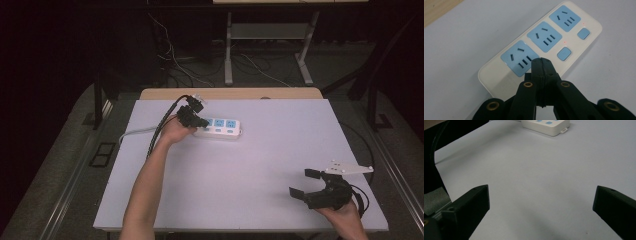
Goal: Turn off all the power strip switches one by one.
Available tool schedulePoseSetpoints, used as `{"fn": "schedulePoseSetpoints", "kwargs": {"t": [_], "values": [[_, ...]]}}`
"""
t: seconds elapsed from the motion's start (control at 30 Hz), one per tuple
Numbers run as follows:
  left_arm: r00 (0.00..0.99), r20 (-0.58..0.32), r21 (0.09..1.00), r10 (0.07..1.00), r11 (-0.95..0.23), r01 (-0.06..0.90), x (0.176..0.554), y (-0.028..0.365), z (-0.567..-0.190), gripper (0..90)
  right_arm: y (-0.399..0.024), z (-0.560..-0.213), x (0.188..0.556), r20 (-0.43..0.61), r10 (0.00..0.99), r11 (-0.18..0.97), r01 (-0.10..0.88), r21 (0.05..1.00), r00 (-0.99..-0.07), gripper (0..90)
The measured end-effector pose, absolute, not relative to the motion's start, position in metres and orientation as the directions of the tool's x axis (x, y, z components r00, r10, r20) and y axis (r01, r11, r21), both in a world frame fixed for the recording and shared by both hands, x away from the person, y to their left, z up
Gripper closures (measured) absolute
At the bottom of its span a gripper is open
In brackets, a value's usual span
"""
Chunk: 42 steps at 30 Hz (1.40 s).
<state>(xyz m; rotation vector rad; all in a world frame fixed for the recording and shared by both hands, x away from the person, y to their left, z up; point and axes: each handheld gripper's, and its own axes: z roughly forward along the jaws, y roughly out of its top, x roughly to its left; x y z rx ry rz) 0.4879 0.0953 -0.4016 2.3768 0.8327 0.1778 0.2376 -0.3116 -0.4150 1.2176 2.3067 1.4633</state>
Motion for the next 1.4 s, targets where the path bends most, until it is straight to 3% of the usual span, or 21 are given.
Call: {"fn": "schedulePoseSetpoints", "kwargs": {"t": [0.9,1.1,1.4], "values": [[0.769,-0.131,0.604,0.626,-0.565,0.562,0.489,0.096,-0.411,89.7,-0.311,-0.415,0.237,0.279,0.699,0.199,0.553,0.809,-0.659,0.6],[0.741,-0.193,0.629,0.643,-0.499,0.596,0.488,0.103,-0.417,90.0,-0.310,-0.415,0.237,0.273,0.698,0.203,0.549,0.811,-0.662,0.6],[0.743,-0.176,0.625,0.646,-0.510,0.591,0.487,0.101,-0.415,89.9,-0.311,-0.415,0.237,0.277,0.699,0.198,0.550,0.811,-0.659,0.6]]}}
